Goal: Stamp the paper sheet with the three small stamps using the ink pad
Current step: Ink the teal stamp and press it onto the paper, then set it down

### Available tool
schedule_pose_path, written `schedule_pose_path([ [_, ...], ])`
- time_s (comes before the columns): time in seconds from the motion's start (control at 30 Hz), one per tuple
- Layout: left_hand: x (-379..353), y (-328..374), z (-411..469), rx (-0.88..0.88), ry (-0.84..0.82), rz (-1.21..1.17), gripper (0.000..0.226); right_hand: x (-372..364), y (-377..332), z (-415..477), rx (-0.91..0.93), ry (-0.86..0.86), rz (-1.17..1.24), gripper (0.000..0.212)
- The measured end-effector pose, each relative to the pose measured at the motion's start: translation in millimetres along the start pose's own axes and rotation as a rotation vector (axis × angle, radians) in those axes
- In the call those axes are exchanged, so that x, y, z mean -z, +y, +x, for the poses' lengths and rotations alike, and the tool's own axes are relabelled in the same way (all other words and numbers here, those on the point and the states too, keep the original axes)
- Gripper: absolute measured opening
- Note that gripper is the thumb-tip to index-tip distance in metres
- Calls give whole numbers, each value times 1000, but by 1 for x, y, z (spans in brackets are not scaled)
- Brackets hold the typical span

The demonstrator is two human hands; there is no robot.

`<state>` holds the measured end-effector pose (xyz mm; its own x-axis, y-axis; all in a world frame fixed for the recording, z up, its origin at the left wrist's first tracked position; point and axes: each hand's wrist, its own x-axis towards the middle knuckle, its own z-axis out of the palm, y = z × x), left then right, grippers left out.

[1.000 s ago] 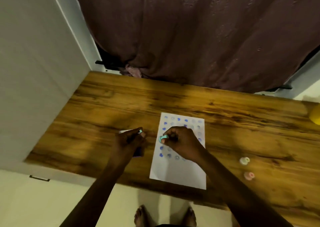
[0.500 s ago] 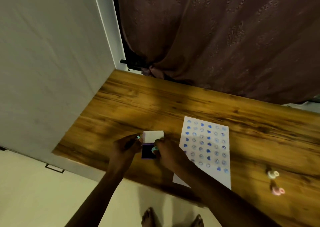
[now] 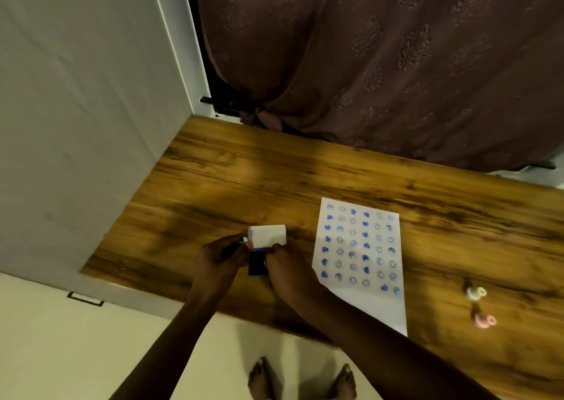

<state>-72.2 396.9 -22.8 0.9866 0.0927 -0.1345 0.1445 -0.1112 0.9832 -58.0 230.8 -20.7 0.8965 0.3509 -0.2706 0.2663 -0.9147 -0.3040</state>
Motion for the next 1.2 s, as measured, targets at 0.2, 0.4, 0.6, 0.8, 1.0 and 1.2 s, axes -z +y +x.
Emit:
schedule_pose_path([
  [0.2, -7, 7, 3, 5, -1, 13, 28, 6, -3, 4, -54, -18, 79, 27],
  [0.4, -7, 18, -2, 6, -25, -23, 26, 18, 10, 0, -93, 70, 257, 34],
  [0.6, -14, 10, 0, 46, -37, -66, 28, 39, 55, -30, -206, 256, 517, 19],
  [0.8, -36, 2, 2, 134, -83, -91, 30, 16, 91, -89, -348, 273, 376, 19],
  [1.0, -54, 3, 0, 123, -133, -76, 25, -11, 89, -104, -354, 197, 243, 32],
  [1.2, -63, 6, 2, 122, -148, -81, 22, -16, 83, -96, -305, 202, 176, 37],
])
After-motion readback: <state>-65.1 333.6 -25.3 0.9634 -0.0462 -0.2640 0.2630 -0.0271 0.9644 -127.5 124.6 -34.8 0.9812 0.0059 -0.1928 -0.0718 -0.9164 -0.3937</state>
